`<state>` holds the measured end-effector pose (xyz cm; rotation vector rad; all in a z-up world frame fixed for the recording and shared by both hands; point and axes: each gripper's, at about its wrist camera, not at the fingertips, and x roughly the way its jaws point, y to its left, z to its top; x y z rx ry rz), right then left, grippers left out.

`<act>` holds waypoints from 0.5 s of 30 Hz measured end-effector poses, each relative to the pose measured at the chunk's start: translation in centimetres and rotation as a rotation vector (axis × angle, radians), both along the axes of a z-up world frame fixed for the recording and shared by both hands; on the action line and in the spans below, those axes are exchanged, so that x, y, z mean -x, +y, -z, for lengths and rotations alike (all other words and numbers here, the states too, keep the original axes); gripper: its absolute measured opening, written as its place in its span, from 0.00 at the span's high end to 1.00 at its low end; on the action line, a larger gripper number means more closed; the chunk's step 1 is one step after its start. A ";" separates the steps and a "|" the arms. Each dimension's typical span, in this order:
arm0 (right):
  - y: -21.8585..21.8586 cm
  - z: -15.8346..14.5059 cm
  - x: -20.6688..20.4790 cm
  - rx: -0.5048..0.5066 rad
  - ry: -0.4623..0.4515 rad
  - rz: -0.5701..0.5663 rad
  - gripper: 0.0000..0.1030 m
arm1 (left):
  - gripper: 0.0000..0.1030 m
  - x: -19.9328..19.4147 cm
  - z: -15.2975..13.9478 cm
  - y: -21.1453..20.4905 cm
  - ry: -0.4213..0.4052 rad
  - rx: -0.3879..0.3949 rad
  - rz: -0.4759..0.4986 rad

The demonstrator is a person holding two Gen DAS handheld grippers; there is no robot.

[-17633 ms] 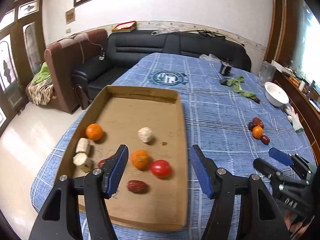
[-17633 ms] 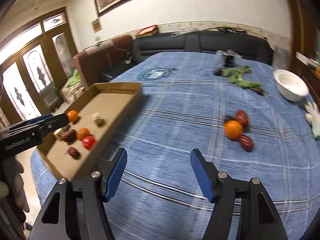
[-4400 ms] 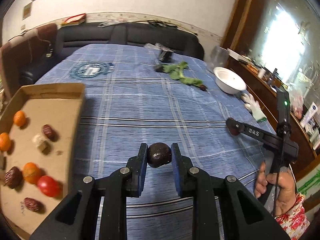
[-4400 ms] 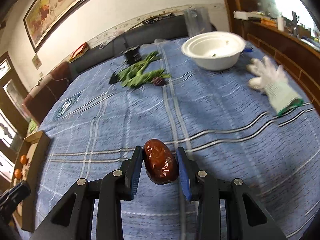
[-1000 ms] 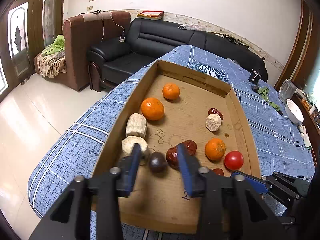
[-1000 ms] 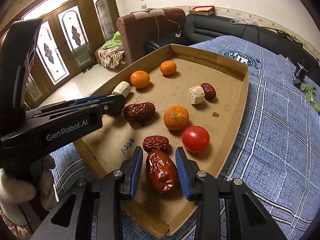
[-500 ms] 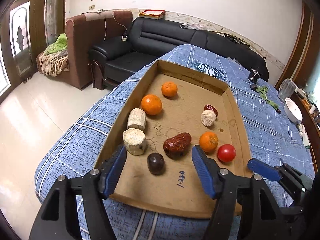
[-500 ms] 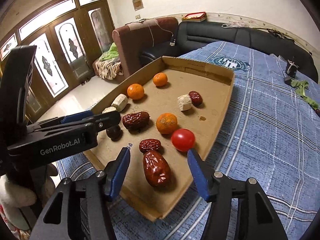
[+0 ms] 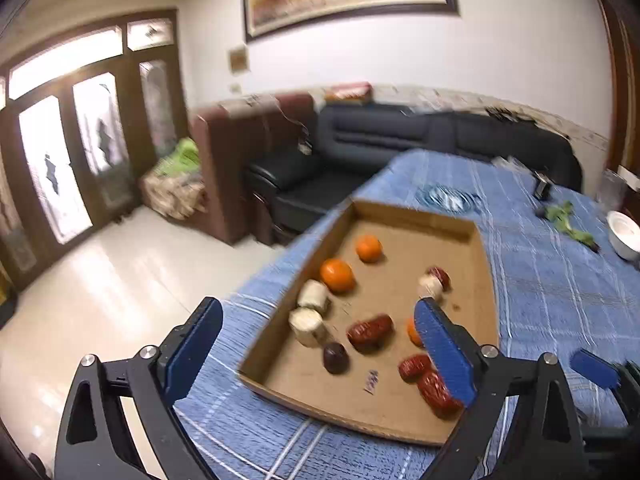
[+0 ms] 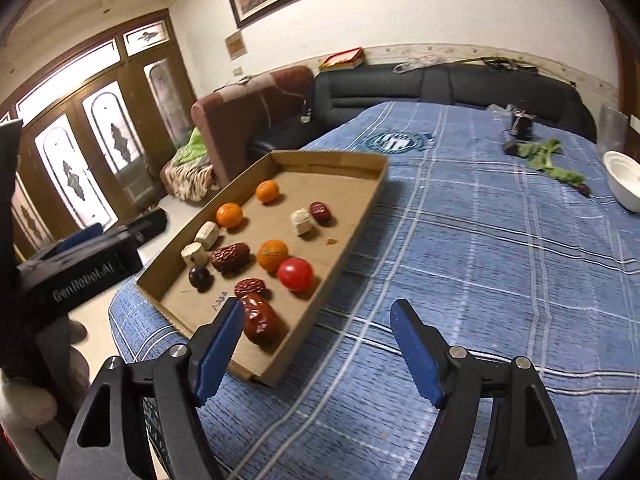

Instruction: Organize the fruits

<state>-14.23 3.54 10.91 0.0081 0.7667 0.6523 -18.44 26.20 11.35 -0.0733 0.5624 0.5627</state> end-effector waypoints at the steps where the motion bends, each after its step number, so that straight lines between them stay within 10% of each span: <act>1: -0.3 -0.2 0.2 -0.001 -0.008 0.007 0.20 | 0.05 0.3 -0.3 -0.3 -0.012 -0.018 -0.014; 15: -0.9 -0.1 1.3 0.027 -0.046 0.023 0.14 | 0.01 0.9 0.1 -2.0 -0.013 0.042 0.025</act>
